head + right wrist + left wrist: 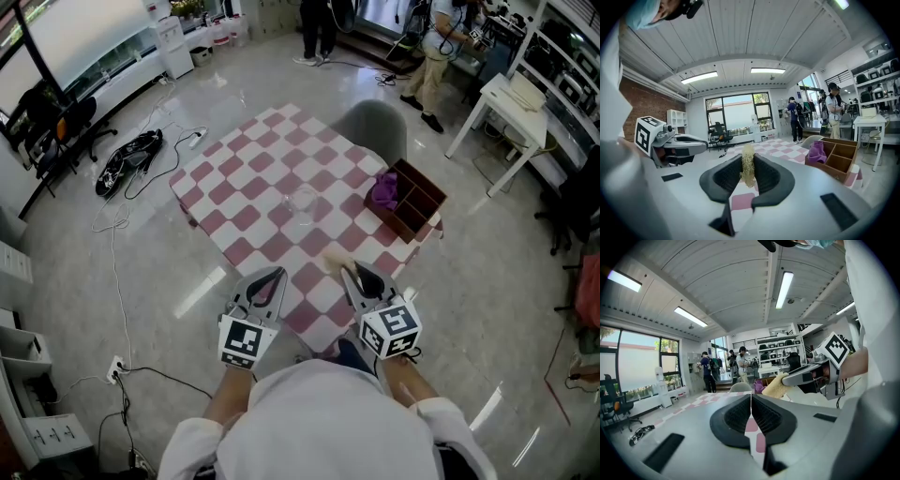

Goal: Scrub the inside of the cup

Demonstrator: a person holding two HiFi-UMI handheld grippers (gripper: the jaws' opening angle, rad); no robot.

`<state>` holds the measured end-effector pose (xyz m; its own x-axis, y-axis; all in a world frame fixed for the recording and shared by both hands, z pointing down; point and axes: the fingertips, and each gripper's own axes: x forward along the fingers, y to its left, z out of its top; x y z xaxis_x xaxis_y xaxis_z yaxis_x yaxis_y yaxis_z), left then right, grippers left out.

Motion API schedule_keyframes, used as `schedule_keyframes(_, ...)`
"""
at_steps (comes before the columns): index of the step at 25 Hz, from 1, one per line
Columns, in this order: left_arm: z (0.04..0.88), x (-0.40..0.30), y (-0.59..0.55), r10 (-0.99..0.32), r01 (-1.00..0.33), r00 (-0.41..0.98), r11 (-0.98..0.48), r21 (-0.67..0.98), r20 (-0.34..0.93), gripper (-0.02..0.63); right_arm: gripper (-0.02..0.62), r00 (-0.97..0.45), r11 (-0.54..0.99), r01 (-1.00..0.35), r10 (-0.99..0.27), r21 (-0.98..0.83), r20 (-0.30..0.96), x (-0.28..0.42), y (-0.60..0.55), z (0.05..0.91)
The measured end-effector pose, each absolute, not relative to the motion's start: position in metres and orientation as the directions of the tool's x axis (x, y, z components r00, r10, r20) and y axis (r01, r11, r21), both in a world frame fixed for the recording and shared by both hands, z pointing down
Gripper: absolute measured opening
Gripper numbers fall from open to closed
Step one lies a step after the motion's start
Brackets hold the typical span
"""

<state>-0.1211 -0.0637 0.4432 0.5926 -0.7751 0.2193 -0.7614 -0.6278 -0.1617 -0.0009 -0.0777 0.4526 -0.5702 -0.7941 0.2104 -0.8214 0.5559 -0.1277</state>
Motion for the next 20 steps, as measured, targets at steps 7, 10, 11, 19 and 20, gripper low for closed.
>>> schedule_keyframes(7, 0.4433, -0.1213, -0.0651, -0.772, -0.758, 0.595, -0.632, -0.164, 0.225, 0.035, 0.086, -0.571, 0.559, -0.821, -0.79, -0.12, 0.224, -0.0037, -0.0791, 0.4544)
schedule_keyframes(10, 0.4445, -0.1194, -0.0657, -0.769, -0.755, 0.598, -0.635, -0.163, 0.227, 0.035, 0.086, -0.57, 0.558, -0.821, -0.789, -0.12, 0.229, -0.003, -0.0802, 0.4555)
schedule_keyframes(11, 0.4451, -0.1188, -0.0658, -0.768, -0.755, 0.599, -0.636, -0.162, 0.227, 0.035, 0.086, -0.57, 0.559, -0.821, -0.789, -0.119, 0.23, -0.003, -0.0804, 0.4559)
schedule_keyframes(19, 0.4444, -0.1186, -0.0669, -0.762, -0.748, 0.605, -0.643, -0.162, 0.232, 0.035, 0.086, -0.573, 0.567, -0.818, -0.785, -0.101, 0.237, -0.0067, -0.0811, 0.4538)
schedule_keyframes(20, 0.4441, -0.1187, -0.0672, -0.761, -0.748, 0.606, -0.644, -0.162, 0.232, 0.035, 0.086, -0.572, 0.566, -0.818, -0.785, -0.1, 0.237, -0.0071, -0.0813, 0.4534)
